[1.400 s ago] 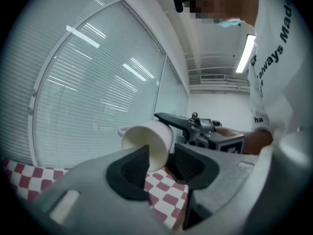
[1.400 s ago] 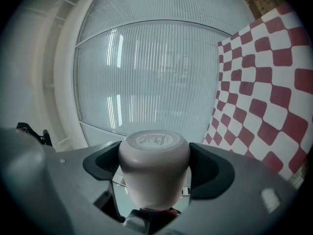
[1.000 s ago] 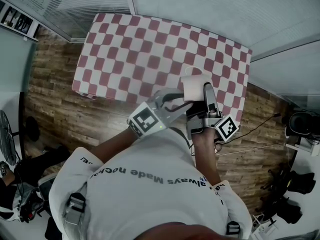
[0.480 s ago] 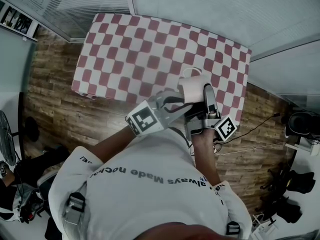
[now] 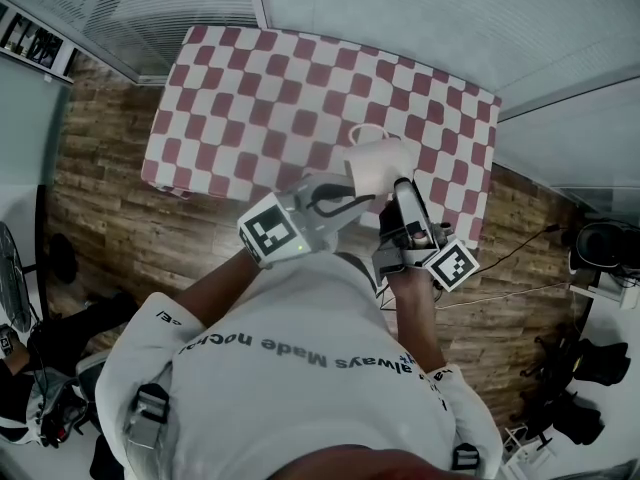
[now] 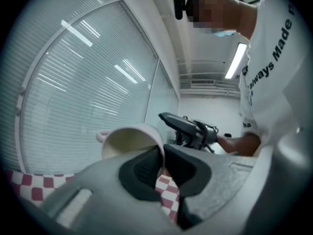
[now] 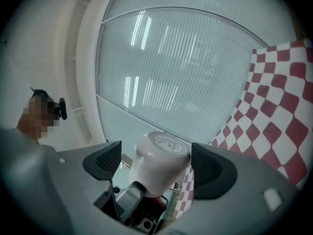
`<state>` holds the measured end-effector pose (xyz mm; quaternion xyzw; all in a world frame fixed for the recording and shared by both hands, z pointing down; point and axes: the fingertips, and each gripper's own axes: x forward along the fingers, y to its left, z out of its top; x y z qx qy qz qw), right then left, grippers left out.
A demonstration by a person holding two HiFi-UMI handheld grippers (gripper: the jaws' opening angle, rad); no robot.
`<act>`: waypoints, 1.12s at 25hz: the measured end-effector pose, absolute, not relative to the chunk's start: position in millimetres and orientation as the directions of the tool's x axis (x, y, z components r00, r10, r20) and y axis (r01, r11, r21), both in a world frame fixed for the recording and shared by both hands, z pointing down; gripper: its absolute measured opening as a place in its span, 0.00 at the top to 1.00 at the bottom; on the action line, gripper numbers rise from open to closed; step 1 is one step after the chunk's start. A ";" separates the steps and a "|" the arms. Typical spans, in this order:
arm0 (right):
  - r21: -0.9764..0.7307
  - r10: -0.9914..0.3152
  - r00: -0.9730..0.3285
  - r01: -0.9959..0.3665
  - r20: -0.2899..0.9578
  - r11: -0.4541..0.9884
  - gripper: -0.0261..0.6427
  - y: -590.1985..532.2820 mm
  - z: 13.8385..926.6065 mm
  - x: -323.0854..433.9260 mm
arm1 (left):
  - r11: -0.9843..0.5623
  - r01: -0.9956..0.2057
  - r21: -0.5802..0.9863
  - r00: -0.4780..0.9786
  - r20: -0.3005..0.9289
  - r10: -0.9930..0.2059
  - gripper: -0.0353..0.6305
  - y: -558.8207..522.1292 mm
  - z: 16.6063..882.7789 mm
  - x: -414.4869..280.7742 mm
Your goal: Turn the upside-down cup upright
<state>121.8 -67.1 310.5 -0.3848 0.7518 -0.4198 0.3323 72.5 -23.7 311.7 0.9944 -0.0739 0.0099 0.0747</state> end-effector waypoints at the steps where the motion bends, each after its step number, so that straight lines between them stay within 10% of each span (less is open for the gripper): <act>1: -0.867 -0.853 -0.493 -0.337 -0.170 0.368 0.31 -65.5 308.8 121.7 | -0.978 -0.151 0.146 0.988 0.030 -0.149 0.91 -24.4 311.5 71.9; 14: -0.109 -0.750 -0.651 -0.759 0.114 0.642 0.31 -43.2 295.6 96.2 | -0.972 -0.181 0.153 0.984 0.022 -0.179 0.91 -34.5 310.2 66.0; 28: 0.750 -0.795 -0.410 -0.313 0.446 0.582 0.30 -48.6 327.1 84.1 | -0.974 -0.169 0.153 0.986 0.031 -0.166 0.91 -34.8 314.2 65.0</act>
